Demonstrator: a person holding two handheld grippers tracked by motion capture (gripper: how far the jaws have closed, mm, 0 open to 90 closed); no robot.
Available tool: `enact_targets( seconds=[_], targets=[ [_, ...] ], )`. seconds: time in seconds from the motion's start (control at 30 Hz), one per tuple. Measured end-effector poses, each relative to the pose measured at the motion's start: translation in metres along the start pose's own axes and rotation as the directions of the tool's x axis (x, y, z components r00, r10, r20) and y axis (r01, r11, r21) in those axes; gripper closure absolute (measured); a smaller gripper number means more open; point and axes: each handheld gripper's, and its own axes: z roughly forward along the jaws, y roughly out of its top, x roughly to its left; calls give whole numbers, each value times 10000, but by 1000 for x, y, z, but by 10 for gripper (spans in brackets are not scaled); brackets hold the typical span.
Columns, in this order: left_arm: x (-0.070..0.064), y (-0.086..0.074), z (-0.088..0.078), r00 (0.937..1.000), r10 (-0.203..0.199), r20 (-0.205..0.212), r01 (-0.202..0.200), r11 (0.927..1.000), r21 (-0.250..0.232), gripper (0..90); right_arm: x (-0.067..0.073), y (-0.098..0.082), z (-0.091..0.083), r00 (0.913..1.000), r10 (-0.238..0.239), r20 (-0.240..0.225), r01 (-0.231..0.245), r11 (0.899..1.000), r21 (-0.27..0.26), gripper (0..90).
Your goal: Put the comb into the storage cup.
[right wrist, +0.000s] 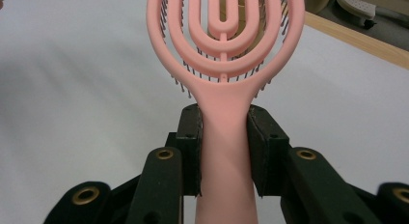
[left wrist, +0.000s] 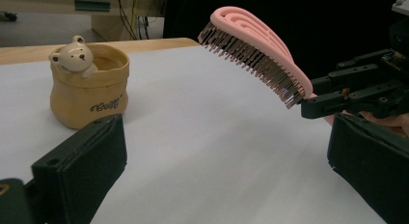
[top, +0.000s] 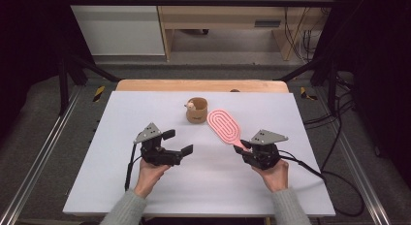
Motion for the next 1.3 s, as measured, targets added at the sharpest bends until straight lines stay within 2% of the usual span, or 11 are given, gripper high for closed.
enact_targets(
  seconds=[0.43, 1.3],
  targets=[
    [-5, 7, 10, 9995, -127, 276, 133, 9997, -226, 0, 0, 1, -2, 10000, 7, -12, -7, 9999, -127, 694],
    [-15, 20, 34, 9973, -414, 603, 429, 9988, -237, 0, 0, 2, -6, 10000, 76, -37, -77, 9996, -258, 694]
  ],
)
